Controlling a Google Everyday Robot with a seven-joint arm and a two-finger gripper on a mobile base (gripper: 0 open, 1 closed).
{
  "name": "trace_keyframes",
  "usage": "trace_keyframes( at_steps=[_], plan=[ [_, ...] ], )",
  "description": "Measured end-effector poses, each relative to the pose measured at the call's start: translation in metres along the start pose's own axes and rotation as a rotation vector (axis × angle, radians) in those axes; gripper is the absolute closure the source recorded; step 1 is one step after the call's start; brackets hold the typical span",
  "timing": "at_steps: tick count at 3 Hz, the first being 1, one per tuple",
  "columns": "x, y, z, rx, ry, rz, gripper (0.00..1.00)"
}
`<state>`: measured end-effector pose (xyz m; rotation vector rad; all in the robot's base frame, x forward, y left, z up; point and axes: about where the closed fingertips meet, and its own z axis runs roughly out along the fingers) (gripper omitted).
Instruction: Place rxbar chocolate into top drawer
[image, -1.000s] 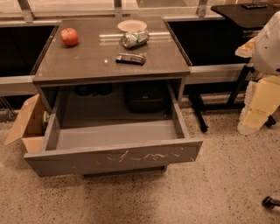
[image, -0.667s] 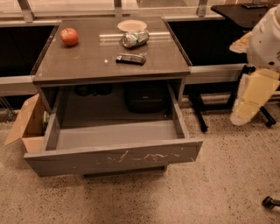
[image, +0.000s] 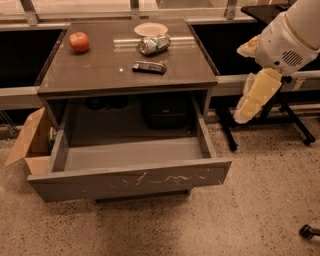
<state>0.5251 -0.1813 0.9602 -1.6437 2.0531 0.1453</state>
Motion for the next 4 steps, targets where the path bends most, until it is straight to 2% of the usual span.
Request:
trace_keyframes(
  at_steps=[1,2,3,4],
  plan=[
    [-0.001,-0.006,0.003,0.002,-0.01,-0.003,0.0],
    [-0.009,-0.041,0.022,0.01,-0.073,-0.022,0.0],
    [-0.03,-0.089,0.059,-0.002,-0.189,-0.037,0.0],
    [-0.045,-0.112,0.086,-0.018,-0.259,-0.033,0.0]
  ],
)
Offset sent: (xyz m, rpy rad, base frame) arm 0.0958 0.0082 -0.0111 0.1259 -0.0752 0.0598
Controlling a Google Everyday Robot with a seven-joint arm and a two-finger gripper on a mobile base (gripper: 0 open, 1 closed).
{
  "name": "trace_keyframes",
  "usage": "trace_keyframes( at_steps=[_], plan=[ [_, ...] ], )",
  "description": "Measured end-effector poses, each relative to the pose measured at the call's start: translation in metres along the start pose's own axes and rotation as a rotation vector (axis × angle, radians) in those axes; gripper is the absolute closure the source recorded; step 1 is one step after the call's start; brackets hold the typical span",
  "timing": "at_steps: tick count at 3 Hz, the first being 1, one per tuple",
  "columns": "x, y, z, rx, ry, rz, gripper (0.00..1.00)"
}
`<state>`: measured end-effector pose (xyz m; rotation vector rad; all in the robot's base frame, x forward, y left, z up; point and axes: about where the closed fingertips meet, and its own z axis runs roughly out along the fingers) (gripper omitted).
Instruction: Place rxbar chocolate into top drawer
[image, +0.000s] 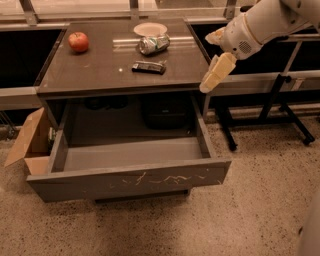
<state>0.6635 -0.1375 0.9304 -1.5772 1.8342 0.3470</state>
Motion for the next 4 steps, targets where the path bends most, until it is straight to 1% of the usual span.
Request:
trace_keyframes(
  at_steps=[1,2,3,4],
  plan=[
    [-0.013,-0.024,0.032,-0.014,-0.116,0.018,0.0],
    [-0.013,-0.025,0.034,-0.015,-0.119,0.018,0.0],
    [-0.016,-0.058,0.075,-0.023,-0.207,0.022,0.0],
    [-0.019,-0.078,0.101,-0.028,-0.277,0.038,0.0]
  ],
)
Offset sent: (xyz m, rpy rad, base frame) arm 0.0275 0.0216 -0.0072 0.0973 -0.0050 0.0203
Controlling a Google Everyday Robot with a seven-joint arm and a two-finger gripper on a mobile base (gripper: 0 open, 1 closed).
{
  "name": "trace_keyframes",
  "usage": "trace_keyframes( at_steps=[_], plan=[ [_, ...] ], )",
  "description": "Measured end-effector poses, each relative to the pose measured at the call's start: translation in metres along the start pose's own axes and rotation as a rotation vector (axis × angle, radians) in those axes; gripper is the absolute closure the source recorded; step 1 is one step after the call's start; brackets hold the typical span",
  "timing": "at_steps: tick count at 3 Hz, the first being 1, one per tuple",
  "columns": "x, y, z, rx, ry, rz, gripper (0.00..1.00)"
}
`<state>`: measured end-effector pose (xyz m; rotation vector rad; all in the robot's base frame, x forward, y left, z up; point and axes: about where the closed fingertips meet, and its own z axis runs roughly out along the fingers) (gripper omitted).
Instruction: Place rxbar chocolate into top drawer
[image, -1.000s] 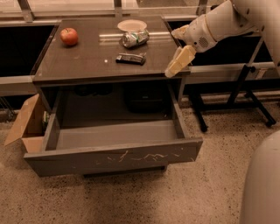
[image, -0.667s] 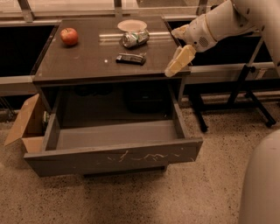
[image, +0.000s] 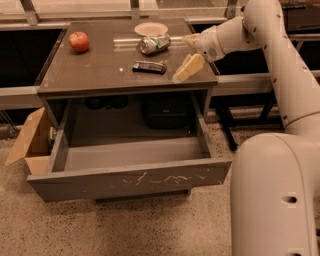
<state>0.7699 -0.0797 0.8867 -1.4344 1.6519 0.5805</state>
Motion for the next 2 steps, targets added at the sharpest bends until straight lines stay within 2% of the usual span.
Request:
trace_keyframes(
  at_steps=[1,2],
  plan=[
    [0.003,-0.015,0.031,0.0,-0.053,0.032,0.0],
    [0.0,-0.031,0.08,0.015,-0.077,0.082,0.0]
  ],
)
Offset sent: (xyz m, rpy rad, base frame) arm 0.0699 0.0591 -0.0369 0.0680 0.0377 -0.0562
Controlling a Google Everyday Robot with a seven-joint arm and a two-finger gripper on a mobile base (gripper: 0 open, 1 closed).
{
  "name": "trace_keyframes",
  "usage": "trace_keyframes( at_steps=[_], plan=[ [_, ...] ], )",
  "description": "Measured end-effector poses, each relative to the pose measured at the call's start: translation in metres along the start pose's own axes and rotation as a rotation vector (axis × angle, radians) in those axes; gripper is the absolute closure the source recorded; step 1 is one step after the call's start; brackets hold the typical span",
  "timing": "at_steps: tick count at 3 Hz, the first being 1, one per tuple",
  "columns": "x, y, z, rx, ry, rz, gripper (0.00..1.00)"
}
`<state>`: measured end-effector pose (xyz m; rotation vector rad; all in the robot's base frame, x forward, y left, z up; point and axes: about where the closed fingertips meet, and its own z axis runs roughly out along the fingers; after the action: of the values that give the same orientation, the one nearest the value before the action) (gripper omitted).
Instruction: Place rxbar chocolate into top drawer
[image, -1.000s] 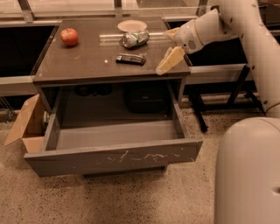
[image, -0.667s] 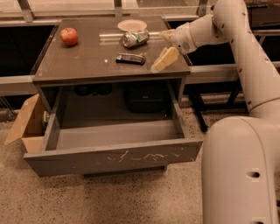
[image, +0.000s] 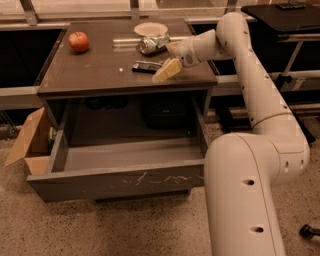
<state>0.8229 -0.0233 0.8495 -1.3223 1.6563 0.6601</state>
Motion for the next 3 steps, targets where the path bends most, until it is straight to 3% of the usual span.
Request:
trace_keyframes(
  at_steps=[1,3],
  plan=[
    [0.0,0.0,0.0,0.0,0.0,0.0,0.0],
    [-0.006,-0.01,0.041,0.015,-0.056,0.031,0.0]
  ],
)
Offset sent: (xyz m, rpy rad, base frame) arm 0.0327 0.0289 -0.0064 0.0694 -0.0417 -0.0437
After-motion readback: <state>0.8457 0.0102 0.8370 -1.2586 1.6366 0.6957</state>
